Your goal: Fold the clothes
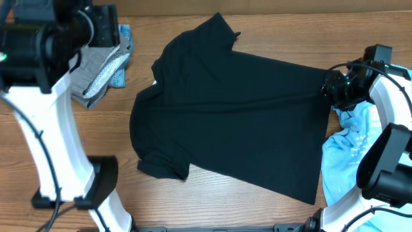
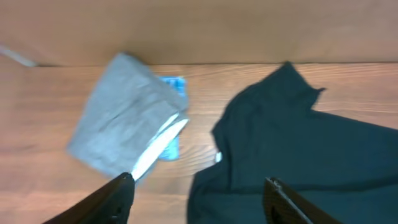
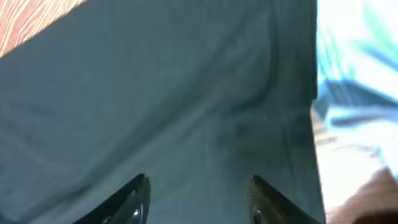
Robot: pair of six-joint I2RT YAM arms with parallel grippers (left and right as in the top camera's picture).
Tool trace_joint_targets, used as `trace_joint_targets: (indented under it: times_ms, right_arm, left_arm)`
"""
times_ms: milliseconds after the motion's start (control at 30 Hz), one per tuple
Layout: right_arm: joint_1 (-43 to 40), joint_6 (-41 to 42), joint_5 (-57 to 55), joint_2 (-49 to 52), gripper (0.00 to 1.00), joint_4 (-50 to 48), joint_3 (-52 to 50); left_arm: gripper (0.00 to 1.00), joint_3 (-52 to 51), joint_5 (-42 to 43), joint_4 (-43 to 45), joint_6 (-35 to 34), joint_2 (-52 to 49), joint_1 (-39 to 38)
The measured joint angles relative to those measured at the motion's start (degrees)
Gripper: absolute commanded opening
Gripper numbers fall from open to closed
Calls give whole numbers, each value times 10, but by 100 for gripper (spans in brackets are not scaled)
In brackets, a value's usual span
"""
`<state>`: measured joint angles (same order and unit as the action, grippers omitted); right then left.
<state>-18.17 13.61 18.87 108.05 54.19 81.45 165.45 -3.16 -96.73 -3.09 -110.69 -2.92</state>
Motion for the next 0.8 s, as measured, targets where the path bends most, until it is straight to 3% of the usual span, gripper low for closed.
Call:
trace_joint_targets:
  times_ms: [167,233,300,333,367,433,633,800]
  right_arm:
    - [2,-6,20,-91,58,52,0]
    - [4,-7,29,-140,63,81,0]
    - [12,-8,37,-196,64,116,2]
    - [18,-5,40,-224,65,139,4]
    - [23,-2,43,-247,66,160,6]
    - [28,5,44,-263,65,208,9]
    - [28,14,36,-242,66,200,-62]
    - [28,23,33,-226,66,148,-150]
  left_arm:
    - [74,-122,-18,4,-16,98,0]
    - [70,-191,-17,1,-26,124,0]
    - [64,-271,-3,2,-34,135,2]
    - [56,-326,16,2,-39,133,3]
    - [55,-382,39,3,-43,125,4]
    - [55,-513,84,23,-34,107,2]
    - [57,-770,115,125,-24,97,-36]
    - [65,-893,120,207,-25,96,-37]
